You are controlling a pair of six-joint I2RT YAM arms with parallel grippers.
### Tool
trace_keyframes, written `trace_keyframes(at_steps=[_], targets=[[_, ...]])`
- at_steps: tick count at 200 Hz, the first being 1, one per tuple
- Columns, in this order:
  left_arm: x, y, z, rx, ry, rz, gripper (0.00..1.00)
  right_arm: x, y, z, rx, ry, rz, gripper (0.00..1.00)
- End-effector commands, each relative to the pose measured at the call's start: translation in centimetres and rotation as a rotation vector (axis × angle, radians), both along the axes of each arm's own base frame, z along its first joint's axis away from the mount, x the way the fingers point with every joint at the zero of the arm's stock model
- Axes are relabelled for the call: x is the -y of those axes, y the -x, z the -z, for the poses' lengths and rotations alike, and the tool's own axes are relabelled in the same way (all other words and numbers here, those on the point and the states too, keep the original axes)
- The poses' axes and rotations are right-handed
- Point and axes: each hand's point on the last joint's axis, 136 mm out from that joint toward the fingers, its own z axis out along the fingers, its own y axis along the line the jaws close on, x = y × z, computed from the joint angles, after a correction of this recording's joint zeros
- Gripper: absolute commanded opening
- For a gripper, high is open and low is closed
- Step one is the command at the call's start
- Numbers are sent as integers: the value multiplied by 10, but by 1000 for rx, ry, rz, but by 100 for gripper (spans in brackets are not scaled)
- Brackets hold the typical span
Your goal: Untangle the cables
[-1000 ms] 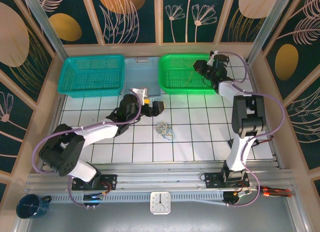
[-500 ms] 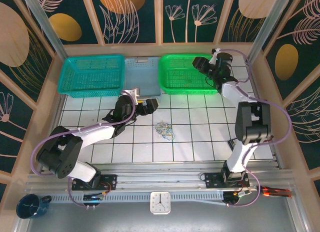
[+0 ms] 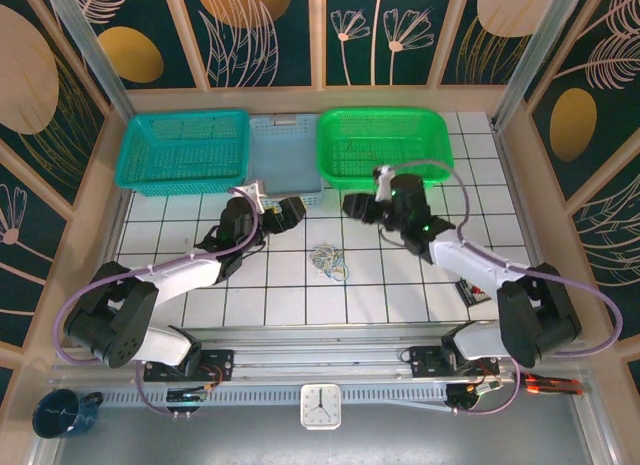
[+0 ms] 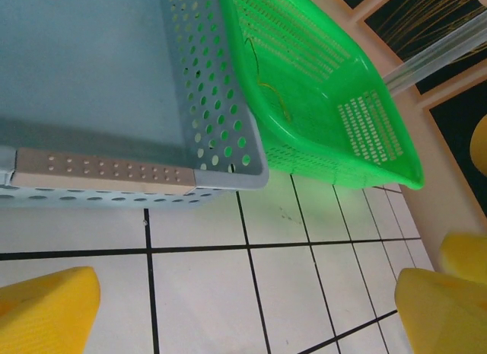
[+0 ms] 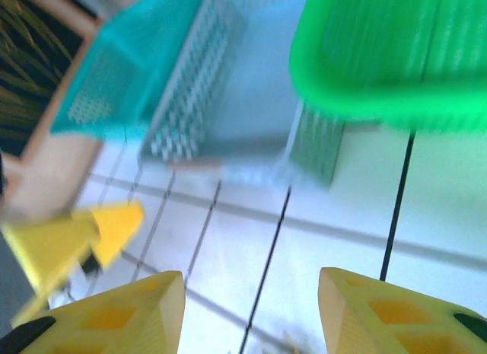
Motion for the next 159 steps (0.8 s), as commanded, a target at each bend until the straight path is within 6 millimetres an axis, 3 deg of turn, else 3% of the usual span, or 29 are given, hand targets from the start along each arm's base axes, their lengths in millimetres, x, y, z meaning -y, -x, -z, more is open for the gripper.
trace_keyframes(at_steps=[1, 31, 71, 108, 159], targets=[[1, -1, -4, -21, 55, -6, 99, -10, 34, 16, -3, 85, -37, 50], [0, -3, -1, -31, 58, -12, 99, -20, 73, 44, -48, 171, -90, 49], [2, -4, 5, -50, 66, -10, 99, -17, 95, 71, -111, 167, -96, 45], [5, -6, 7, -57, 71, -4, 99, -29, 90, 81, -121, 137, -109, 34], [7, -7, 8, -65, 74, -1, 99, -87, 69, 65, -102, 23, -212, 24]])
